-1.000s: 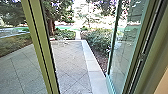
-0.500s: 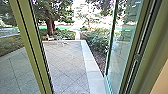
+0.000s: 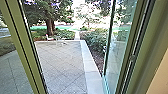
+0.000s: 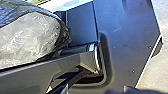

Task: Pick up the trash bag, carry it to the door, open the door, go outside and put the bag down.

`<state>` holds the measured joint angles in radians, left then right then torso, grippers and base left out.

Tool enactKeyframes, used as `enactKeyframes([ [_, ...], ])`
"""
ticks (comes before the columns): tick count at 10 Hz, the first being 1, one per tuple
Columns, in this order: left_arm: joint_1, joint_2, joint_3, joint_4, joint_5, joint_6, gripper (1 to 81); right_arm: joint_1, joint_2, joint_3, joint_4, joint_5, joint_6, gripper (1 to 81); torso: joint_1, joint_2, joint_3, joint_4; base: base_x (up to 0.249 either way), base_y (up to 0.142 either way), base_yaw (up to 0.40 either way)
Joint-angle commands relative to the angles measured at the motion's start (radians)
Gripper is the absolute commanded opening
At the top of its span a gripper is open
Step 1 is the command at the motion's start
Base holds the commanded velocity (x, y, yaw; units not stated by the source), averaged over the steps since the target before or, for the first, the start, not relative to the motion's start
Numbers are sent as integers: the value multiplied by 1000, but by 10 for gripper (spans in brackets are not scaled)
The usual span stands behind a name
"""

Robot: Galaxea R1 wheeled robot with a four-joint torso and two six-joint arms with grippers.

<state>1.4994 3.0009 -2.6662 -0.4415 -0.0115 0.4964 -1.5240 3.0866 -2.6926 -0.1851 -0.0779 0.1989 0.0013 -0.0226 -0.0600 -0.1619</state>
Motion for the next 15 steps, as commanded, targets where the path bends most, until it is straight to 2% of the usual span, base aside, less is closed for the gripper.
enactKeyframes([
  [1, -44, 0, 3, 6, 62, 7, 10, 35, 20, 2, -16, -65, -13, 811, 0, 0, 0, 0, 0, -109, 0],
  [8, -44, 0, 5, 6, 62, 7, 10, 34, 23, 2, -17, -65, -13, 811, 0, 0, 0, 0, 0, -86, 0],
  [15, -44, 3, 5, 4, 61, 7, 10, 34, 23, 2, -17, -65, -13, 811, 0, 0, 0, 0, 0, 0, 0],
])
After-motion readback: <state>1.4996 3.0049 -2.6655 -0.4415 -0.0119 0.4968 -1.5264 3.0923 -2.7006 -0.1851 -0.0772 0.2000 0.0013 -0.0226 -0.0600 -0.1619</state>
